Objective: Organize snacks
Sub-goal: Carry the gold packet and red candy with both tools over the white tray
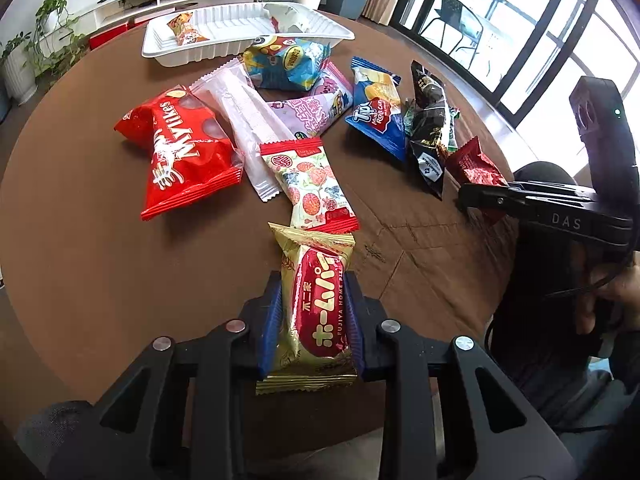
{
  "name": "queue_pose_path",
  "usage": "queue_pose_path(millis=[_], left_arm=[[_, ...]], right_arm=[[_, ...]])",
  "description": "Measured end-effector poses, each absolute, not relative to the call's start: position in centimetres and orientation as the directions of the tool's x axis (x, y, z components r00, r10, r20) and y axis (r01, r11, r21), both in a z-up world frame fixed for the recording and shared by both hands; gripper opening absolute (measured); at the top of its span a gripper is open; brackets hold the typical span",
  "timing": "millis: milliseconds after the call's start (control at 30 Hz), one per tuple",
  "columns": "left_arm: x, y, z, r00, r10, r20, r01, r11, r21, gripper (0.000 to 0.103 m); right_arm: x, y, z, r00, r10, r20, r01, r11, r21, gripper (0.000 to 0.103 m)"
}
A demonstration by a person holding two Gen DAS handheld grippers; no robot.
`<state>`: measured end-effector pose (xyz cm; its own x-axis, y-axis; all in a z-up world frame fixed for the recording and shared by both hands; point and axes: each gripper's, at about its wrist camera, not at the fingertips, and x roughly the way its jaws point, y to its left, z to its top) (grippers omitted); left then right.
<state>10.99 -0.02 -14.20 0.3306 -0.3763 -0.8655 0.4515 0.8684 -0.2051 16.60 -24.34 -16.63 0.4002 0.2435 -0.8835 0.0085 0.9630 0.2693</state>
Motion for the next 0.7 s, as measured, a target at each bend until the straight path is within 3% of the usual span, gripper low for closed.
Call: queue_pose_path(millis=[500, 700], left_arm=[[11.7, 2.5, -11.2, 0.353, -0.519, -0.779, 0.404, 0.835, -0.373, 0.026], [14.4, 4.3, -8.3, 0.425, -0.533, -0.732, 0.381, 0.838, -0.389, 0.026]], right_arm=[[16.5, -25.1, -12.6, 0.446, 0.394, -0.803, -0.032, 0.904, 0.426, 0.018], [18.4, -27.0, -11.4, 0.491, 0.371, -0.788, -0.011, 0.907, 0.420, 0.018]])
